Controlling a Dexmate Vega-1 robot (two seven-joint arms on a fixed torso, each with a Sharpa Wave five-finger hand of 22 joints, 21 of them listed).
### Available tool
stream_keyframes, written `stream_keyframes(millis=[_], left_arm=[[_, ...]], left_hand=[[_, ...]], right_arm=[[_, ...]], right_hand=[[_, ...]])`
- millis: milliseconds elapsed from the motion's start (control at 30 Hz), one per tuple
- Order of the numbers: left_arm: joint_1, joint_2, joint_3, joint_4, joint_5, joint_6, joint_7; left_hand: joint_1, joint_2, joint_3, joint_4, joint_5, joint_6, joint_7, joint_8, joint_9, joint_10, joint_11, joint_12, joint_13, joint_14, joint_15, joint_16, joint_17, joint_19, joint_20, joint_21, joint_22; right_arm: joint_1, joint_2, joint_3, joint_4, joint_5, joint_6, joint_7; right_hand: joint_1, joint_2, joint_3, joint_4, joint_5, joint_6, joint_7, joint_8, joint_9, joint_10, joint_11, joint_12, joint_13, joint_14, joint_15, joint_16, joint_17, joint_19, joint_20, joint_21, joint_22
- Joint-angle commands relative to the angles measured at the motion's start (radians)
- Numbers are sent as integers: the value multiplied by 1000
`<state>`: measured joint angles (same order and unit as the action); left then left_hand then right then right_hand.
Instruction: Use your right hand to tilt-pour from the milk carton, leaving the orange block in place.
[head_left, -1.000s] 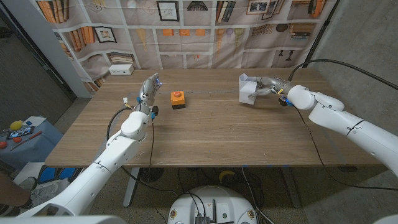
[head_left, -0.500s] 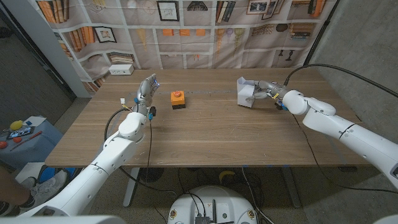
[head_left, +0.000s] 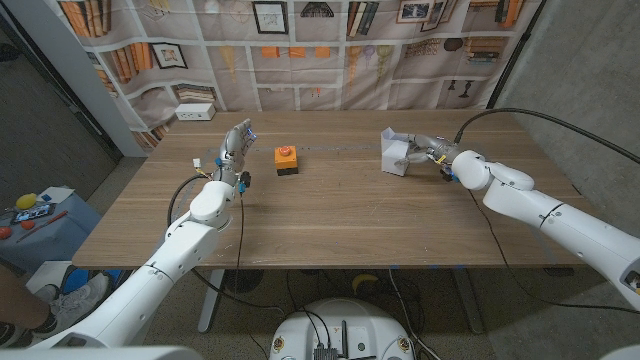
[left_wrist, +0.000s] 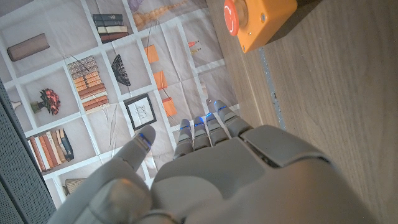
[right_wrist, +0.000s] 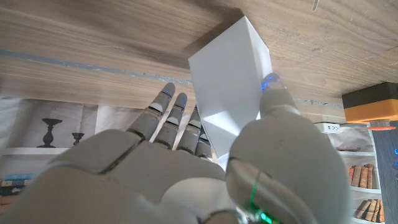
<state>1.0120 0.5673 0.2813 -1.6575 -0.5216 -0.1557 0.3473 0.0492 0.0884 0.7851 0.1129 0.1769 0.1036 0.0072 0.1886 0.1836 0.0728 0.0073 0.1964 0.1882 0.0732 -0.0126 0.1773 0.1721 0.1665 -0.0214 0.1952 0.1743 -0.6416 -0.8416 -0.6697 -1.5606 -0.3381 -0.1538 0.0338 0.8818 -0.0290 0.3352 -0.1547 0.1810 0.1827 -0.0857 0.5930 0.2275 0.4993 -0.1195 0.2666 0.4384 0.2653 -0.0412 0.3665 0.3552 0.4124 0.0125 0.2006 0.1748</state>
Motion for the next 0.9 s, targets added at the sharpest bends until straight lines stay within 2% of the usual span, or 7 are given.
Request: stream_keyframes(millis=[33,100,233,333,467,667,900], left_arm=[[0,11,-3,5,-14,-2,-27],[0,14,-5,6,-22,0,-35],[-7,18,-6,17,-34,-1,-56],[-16,19,-4,30,-35,-5,-66],[-26,19,-4,45,-42,-11,-82],[-27,26,-5,48,-52,-5,-91],[-28,33,-7,52,-62,1,-99]], left_hand=[[-4,86,10,-1,3,8,-1,7,5,0,2,2,3,4,2,5,2,1,5,5,3],[-4,86,10,-1,3,10,-1,8,5,0,2,2,3,6,1,6,2,4,5,6,3],[-3,86,11,-1,3,11,-2,8,5,1,3,2,3,8,2,6,2,6,5,7,3],[-3,87,11,0,3,13,-1,9,5,3,4,3,3,9,2,6,2,7,5,7,3],[-3,87,12,0,3,15,0,10,5,5,3,4,3,12,2,7,2,10,6,8,3],[-4,88,13,2,3,19,-1,11,5,9,4,5,3,15,2,8,3,12,6,9,3],[-4,88,14,3,3,22,0,12,5,11,3,6,3,20,0,10,3,16,7,11,3]], right_arm=[[-4,6,-7,6,7,-1,-7],[-4,4,-6,3,19,2,5],[-4,1,-6,-4,29,-5,21],[0,1,-10,-8,31,-12,37],[11,2,-16,-8,40,-24,68],[29,3,-27,0,55,-30,114],[45,11,-29,24,83,-10,138]], right_hand=[[-29,-9,-11,6,-3,-33,-1,-16,0,-42,7,-19,7,-28,-35,-5,7,-4,11,-3,2],[-56,-16,-22,13,-2,-79,6,-37,-4,-73,18,-35,6,-49,-19,-14,9,-16,16,-5,2],[-100,-39,-44,21,2,-132,-1,-64,-9,-127,48,-58,2,-81,4,-29,11,-44,31,-11,2],[-120,-45,-52,24,7,-171,-10,-84,-12,-155,57,-66,-2,-104,22,-40,12,-58,38,-12,2],[-142,-52,-61,27,14,-204,-10,-105,-15,-197,86,-75,-7,-133,43,-55,13,-80,47,-14,2],[-185,-60,-79,32,28,-286,-19,-156,-20,-293,145,-82,-17,-198,95,-87,16,-120,68,-14,1],[-236,-69,-101,42,47,-355,3,-203,-21,-400,187,-86,-26,-257,141,-116,20,-167,82,-16,1]])
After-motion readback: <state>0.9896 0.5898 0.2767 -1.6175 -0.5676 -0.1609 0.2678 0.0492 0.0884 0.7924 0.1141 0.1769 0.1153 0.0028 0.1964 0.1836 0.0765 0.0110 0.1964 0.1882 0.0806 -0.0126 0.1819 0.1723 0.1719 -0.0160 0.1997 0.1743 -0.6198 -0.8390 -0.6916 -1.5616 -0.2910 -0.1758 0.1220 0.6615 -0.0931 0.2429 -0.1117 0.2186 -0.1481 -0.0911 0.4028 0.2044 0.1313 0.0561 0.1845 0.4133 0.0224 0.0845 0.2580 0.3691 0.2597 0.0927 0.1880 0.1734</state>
